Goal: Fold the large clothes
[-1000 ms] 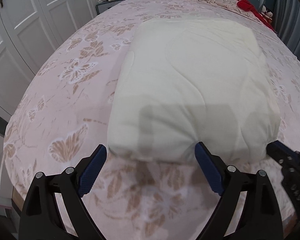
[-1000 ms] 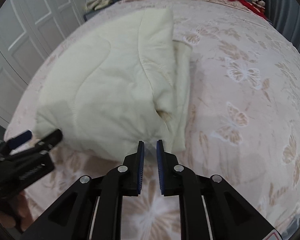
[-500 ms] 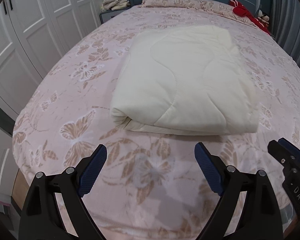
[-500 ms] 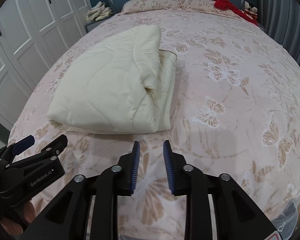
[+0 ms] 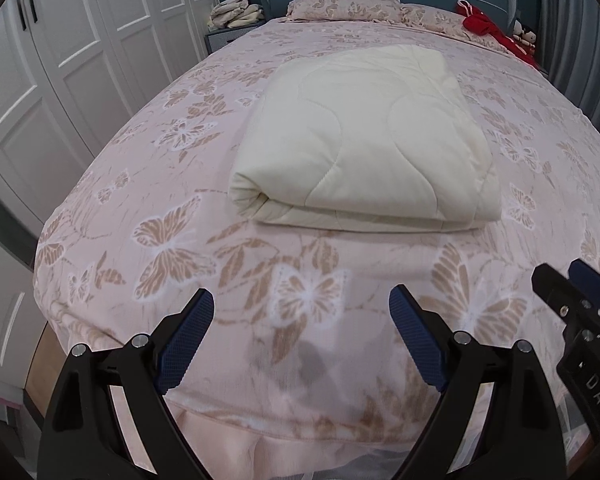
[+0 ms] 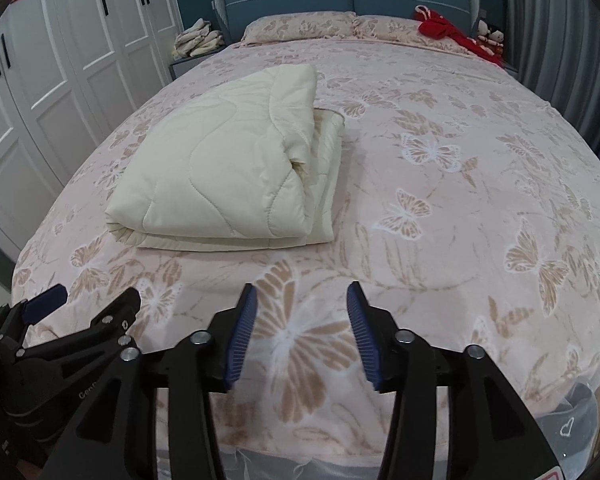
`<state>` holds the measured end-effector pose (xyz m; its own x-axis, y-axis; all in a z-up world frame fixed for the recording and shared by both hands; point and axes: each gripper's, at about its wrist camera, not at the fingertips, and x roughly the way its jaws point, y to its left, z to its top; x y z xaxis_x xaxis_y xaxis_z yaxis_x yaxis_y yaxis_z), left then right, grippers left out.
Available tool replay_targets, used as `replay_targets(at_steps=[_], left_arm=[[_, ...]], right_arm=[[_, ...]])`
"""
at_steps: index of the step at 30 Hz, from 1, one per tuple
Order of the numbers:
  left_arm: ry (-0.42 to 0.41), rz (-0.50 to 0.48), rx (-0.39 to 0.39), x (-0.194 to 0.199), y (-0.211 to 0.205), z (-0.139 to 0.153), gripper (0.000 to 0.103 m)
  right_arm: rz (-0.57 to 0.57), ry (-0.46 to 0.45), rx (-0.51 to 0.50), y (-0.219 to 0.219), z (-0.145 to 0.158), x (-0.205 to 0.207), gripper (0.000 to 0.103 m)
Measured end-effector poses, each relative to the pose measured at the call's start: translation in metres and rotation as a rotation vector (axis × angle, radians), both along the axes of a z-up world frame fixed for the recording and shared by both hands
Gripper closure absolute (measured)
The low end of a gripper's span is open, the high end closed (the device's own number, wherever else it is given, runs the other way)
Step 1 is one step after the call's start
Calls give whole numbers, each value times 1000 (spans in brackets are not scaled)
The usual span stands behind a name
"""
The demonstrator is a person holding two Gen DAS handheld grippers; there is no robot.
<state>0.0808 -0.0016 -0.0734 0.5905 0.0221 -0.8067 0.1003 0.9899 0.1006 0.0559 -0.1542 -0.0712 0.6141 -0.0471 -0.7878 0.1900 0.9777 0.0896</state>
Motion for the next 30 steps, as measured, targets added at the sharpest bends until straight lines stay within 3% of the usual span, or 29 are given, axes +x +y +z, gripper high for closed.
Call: replay_targets(at_steps=[13, 30], left_arm=[[-28, 14, -15, -21, 5, 0, 15], [-65, 24, -19, -44, 13, 1, 15]], right_arm=[[-22, -56, -20, 4, 0, -22, 22], [-35, -65, -50, 12, 1, -48, 19]])
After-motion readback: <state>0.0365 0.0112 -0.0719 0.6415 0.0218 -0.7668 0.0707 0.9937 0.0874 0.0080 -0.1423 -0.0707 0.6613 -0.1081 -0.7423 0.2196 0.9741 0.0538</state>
